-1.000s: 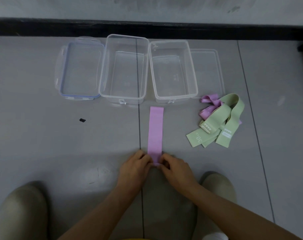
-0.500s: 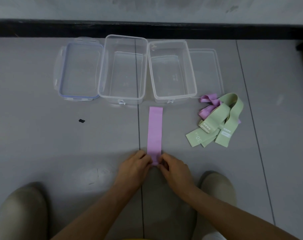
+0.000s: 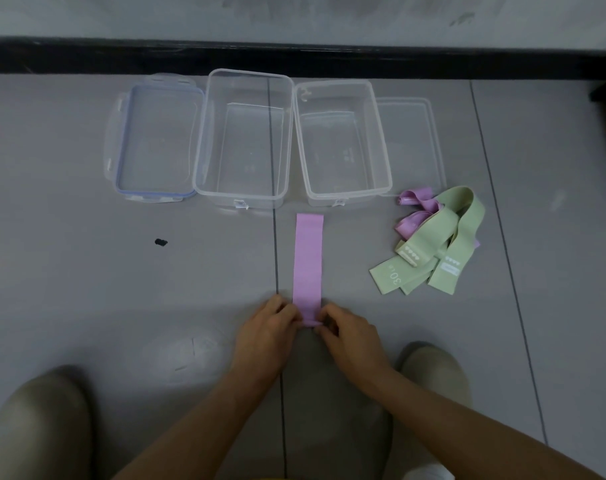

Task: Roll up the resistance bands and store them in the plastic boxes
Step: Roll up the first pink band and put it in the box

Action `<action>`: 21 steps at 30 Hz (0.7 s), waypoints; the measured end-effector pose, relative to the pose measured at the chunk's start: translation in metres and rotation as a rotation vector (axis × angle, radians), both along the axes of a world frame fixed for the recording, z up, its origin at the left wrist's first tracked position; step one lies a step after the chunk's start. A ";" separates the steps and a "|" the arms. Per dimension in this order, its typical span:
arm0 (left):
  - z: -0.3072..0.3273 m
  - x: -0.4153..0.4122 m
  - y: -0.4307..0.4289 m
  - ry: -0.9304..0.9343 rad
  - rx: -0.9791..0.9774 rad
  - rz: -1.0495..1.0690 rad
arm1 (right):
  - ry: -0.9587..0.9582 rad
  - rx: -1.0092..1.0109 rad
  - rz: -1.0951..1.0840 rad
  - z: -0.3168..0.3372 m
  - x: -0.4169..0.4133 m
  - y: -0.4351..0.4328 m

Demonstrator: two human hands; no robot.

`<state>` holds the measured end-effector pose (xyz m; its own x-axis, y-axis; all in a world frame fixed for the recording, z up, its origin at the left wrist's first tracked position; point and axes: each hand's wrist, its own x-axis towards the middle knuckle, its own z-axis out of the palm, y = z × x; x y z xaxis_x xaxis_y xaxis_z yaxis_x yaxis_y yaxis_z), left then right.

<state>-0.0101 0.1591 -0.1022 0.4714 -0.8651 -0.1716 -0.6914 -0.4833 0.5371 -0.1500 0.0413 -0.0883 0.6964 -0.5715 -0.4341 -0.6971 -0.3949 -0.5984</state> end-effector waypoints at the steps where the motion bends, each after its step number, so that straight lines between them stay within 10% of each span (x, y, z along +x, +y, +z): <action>1: 0.000 0.000 0.000 -0.002 -0.002 -0.003 | 0.001 0.009 -0.021 0.000 0.000 0.001; 21: -0.001 0.008 -0.007 0.084 -0.069 0.025 | -0.042 -0.011 -0.037 0.000 0.008 -0.004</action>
